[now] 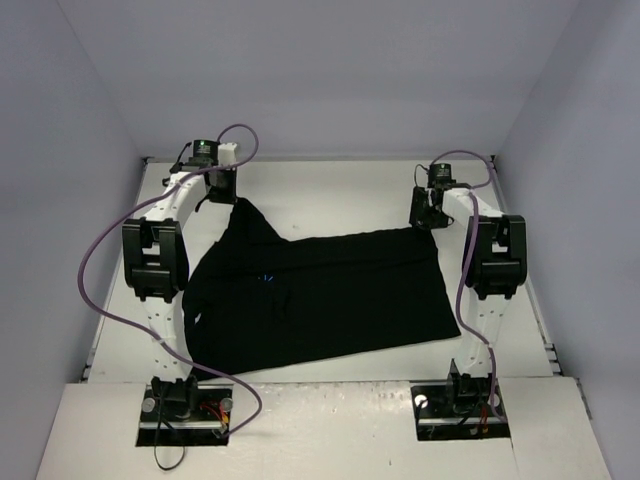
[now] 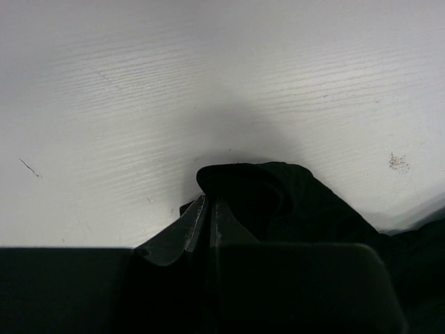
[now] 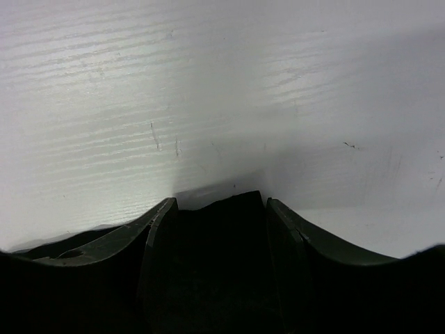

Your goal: Fold and stack the t-shirts

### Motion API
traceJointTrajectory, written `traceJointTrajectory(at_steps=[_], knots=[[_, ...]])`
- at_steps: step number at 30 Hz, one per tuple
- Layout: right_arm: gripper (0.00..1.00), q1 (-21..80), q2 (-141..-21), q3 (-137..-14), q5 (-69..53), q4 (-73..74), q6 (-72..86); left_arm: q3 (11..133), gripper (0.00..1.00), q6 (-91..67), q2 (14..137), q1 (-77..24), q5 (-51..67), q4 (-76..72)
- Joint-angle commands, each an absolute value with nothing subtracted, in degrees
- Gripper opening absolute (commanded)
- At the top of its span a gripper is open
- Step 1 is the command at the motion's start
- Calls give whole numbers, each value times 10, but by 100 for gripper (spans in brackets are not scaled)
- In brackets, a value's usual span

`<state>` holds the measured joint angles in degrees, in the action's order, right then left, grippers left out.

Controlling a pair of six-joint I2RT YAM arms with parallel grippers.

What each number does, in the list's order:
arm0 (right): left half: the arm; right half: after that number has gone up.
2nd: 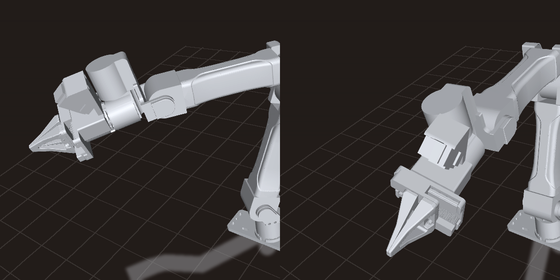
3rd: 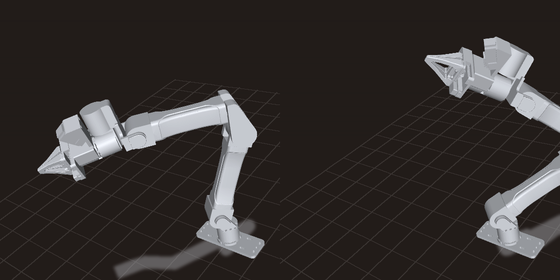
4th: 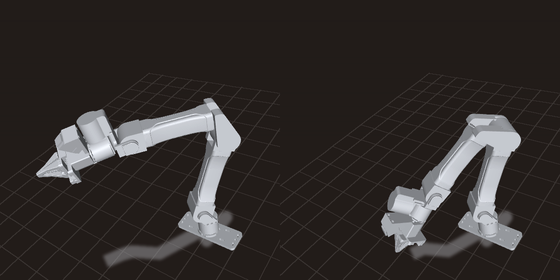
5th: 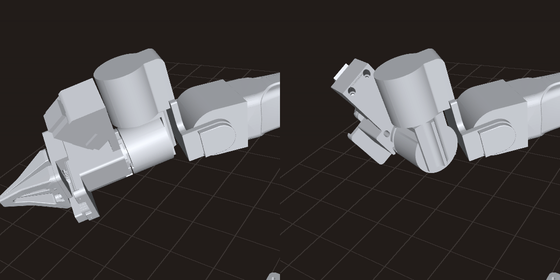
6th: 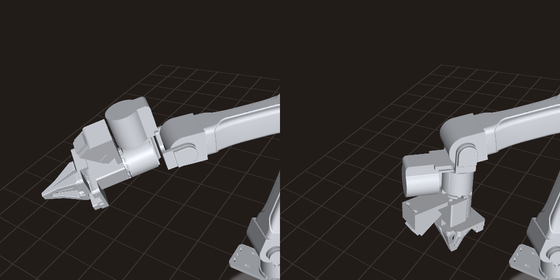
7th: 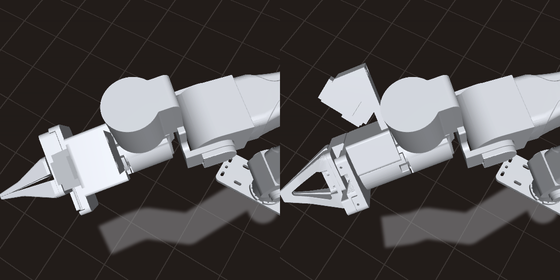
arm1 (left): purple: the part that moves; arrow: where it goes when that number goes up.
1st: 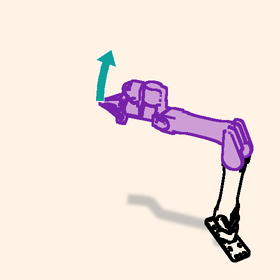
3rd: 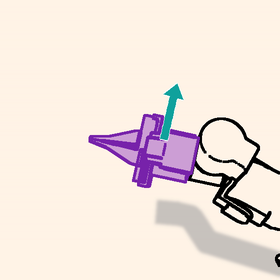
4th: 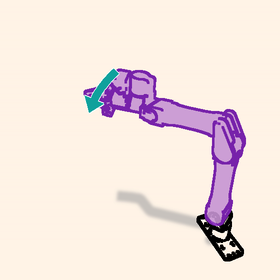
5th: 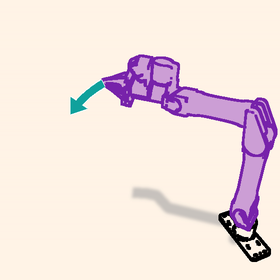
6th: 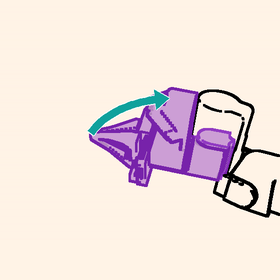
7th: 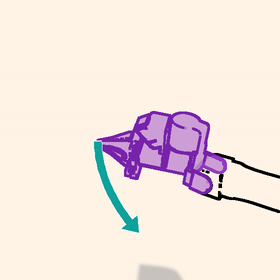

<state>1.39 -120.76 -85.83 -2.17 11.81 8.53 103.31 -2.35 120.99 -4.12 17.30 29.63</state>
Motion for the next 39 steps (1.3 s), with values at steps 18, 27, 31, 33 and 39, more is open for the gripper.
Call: traceJointTrajectory(at_steps=[18, 27, 31, 33, 39], knots=[[0, 30, -1206, -998, 18, 120, 56, 1317, 0, -35, 1242, -15, 154, 367], [0, 22, -1144, -966, 19, 120, 64, 1252, 0, -55, 1189, -14, 145, 378], [0, 22, -1092, -915, 17, 120, 75, 1154, 0, -89, 1113, -15, 138, 381], [0, 22, -1069, -893, 15, 120, 79, 1117, 0, -111, 1073, -15, 139, 382], [0, 22, -1020, -847, 12, 120, 95, 1037, 0, -166, 983, -14, 135, 406]])
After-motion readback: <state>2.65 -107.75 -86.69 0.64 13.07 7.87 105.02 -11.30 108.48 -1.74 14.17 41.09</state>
